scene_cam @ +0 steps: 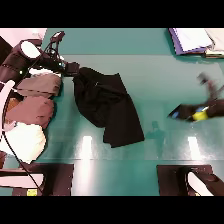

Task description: Fold the shirts.

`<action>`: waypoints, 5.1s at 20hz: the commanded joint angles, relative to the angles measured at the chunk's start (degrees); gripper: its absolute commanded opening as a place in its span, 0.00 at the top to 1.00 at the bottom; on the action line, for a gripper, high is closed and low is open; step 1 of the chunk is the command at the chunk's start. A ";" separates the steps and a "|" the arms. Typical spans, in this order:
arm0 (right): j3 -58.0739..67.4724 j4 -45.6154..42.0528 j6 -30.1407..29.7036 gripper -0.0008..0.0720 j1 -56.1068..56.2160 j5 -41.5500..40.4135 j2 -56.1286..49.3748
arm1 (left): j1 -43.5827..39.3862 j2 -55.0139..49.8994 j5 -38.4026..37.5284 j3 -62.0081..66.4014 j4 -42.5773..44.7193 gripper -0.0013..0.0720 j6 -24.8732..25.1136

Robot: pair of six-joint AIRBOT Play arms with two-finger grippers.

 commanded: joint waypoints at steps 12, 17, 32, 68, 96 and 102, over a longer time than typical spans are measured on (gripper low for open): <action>0.90 6.60 -1.79 0.96 26.47 -23.15 -23.80 | -0.02 3.02 -2.58 0.94 2.14 0.94 0.04; 16.72 -12.44 4.85 0.97 16.41 -10.56 -15.32 | 0.09 14.12 -2.58 10.34 8.24 0.94 0.02; 65.81 -15.02 4.76 0.97 -9.38 10.45 6.67 | 0.07 39.21 -3.52 32.46 7.21 0.95 -0.28; 56.85 -5.75 2.08 0.42 -3.56 16.65 -38.14 | 11.41 2.01 -12.85 -0.22 4.28 0.15 -2.56; 13.46 -14.16 1.57 0.43 -15.45 9.70 -5.81 | 9.25 30.56 -1.01 -50.99 -8.07 0.94 1.51; -7.26 -8.46 -0.61 0.33 -33.77 4.37 -3.82 | 9.22 30.53 -1.33 -50.21 -8.39 0.94 1.49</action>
